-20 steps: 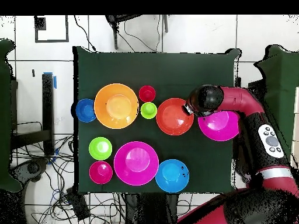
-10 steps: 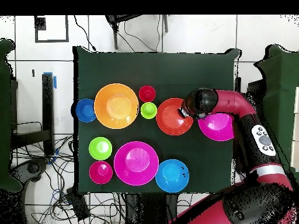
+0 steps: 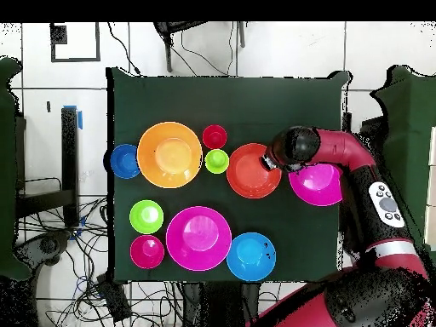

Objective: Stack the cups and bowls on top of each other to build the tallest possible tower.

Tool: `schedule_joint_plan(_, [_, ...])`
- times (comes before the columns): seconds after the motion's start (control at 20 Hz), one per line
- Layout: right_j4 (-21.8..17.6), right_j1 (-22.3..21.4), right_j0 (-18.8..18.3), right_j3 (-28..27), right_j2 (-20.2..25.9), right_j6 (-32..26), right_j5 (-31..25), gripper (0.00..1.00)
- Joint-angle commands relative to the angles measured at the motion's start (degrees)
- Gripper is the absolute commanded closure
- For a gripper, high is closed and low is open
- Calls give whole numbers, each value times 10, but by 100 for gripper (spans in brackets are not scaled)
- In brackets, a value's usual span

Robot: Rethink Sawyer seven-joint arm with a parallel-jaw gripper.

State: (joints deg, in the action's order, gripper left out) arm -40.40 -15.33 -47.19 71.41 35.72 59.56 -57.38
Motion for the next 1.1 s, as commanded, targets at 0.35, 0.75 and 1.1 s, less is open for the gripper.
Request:
schedule_joint_plan(0.35, [-42, 29, 26, -28, -10, -119, 6, 100])
schedule_joint_plan(0.75, [-63, -11, 24, -13, -15, -164, -11, 100])
schedule_joint_plan(1.1, [-71, -49, 23, 8, -20, -172, -21, 100])
